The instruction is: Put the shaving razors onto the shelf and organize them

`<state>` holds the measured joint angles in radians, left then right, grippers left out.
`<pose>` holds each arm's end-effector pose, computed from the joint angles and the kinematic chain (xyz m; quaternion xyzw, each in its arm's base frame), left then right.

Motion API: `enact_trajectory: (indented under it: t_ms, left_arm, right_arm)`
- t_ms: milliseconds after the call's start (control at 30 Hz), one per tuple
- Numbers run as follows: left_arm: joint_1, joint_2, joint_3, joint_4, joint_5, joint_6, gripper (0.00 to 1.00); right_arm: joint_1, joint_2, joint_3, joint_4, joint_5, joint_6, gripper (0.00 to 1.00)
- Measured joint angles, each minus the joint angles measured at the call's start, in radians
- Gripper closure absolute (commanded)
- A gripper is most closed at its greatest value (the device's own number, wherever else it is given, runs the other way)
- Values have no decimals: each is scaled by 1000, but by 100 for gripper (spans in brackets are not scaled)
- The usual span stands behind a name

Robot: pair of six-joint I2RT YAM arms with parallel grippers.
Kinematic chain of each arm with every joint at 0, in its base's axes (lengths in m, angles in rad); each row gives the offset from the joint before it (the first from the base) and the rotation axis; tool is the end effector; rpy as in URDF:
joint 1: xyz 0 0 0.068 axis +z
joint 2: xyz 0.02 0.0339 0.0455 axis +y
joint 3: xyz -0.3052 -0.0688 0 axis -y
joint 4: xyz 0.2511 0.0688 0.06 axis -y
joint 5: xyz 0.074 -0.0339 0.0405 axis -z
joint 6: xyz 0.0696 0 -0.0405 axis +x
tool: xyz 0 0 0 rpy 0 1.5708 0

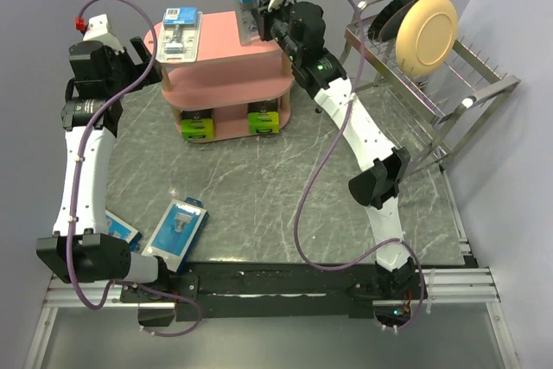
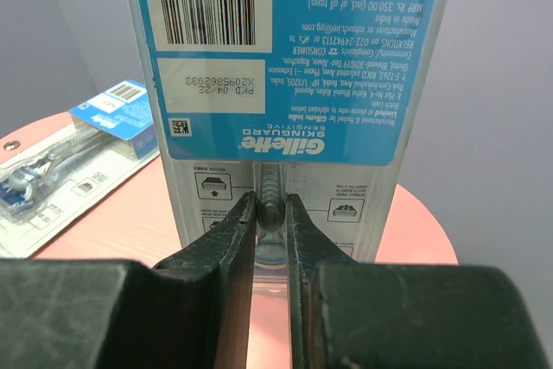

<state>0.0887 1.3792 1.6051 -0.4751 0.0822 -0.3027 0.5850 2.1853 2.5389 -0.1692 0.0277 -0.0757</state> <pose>0.3313 0.0237 0.4925 -0.1287 0.7787 -0.0977 0.6063 0.4612 0.3031 0.5324 -0.1972 0.6078 0.1852 0.7466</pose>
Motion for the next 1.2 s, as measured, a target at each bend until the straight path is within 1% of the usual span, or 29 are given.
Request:
enact_trajectory:
  t_ms: [167,333,500,700,867,967,1200]
  left_arm:
    - [0,0,0,0,0,0,3]
    - [0,0,0,0,0,0,3]
    - [0,0,0,1,5,-7,3]
    - [0,16,0,4,23,-23,3]
    - [0,28,0,4,27,-34,3]
    - [0,28,0,6,26,-34,3]
    - [3,23,0,6,24,-33,3]
  right_arm:
    - [0,9,-10,46,14,0,92]
    - [2,-9,-35,59,16,1,93]
    - [2,-92,-108,39,13,11,93]
    - [8,-251,-206,10,4,31,93]
    - [19,-353,-302,-2,-14,61,94]
    - [24,-359,-337,-16,-18,82,94]
    - [28,-311,-373,-91,-27,116,95]
